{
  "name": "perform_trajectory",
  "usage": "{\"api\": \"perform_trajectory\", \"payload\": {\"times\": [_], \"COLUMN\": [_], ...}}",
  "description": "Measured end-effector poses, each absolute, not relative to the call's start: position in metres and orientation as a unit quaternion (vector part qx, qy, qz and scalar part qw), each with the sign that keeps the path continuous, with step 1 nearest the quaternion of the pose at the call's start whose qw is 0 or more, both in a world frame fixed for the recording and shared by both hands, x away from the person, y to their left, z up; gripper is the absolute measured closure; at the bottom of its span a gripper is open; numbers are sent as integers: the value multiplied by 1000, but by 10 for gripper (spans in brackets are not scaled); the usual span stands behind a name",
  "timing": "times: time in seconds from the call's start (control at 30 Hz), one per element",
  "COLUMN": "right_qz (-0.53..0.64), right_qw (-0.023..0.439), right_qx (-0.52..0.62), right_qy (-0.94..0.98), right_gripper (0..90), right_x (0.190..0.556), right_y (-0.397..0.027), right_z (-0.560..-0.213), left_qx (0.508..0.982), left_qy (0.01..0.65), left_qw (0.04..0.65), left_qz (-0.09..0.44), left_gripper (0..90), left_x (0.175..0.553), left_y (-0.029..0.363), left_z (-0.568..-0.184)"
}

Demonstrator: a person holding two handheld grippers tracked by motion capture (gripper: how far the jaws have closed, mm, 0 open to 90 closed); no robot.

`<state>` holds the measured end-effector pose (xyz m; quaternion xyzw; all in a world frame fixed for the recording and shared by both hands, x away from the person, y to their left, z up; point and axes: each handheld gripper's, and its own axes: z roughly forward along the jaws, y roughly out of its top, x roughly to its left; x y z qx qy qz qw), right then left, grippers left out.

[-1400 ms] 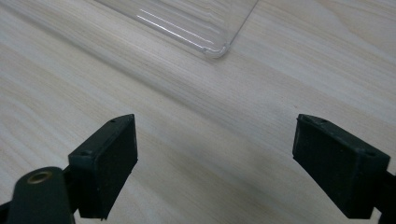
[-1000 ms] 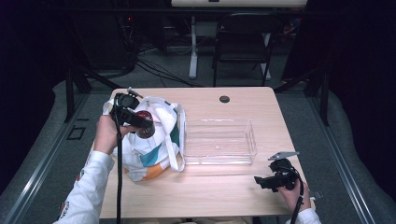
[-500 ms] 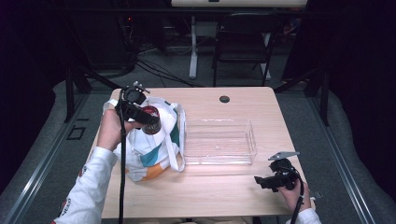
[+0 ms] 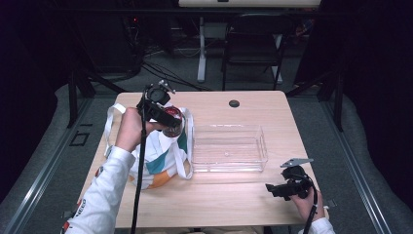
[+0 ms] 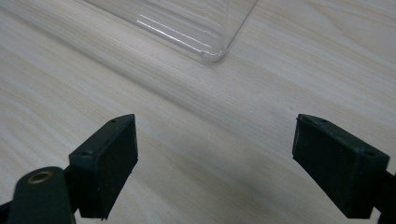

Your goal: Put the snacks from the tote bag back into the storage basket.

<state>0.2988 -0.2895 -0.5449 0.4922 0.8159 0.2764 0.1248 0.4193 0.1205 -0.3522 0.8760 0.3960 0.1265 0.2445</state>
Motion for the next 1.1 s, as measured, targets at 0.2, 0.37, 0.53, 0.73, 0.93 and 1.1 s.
{"api": "perform_trajectory", "payload": {"times": [0.2,0.37,0.53,0.73,0.93,1.1], "right_qz": [276,277,276,277,276,277], "right_qw": [123,123,122,122,122,122], "right_qx": [491,491,490,490,490,490], "right_qy": [817,817,818,817,818,817], "right_gripper": [139,140,140,140,140,139], "right_x": [299,299,299,299,299,299], "right_y": [-290,-290,-290,-290,-290,-291], "right_z": [-544,-544,-545,-545,-544,-544], "left_qx": [882,884,885,887,889,891], "left_qy": [385,379,376,370,364,363], "left_qw": [245,249,253,261,265,264], "left_qz": [119,112,103,89,80,72], "left_gripper": [258,258,258,258,258,259], "left_x": [421,422,424,424,423,423], "left_y": [105,94,83,72,61,56], "left_z": [-353,-358,-363,-370,-377,-386]}}
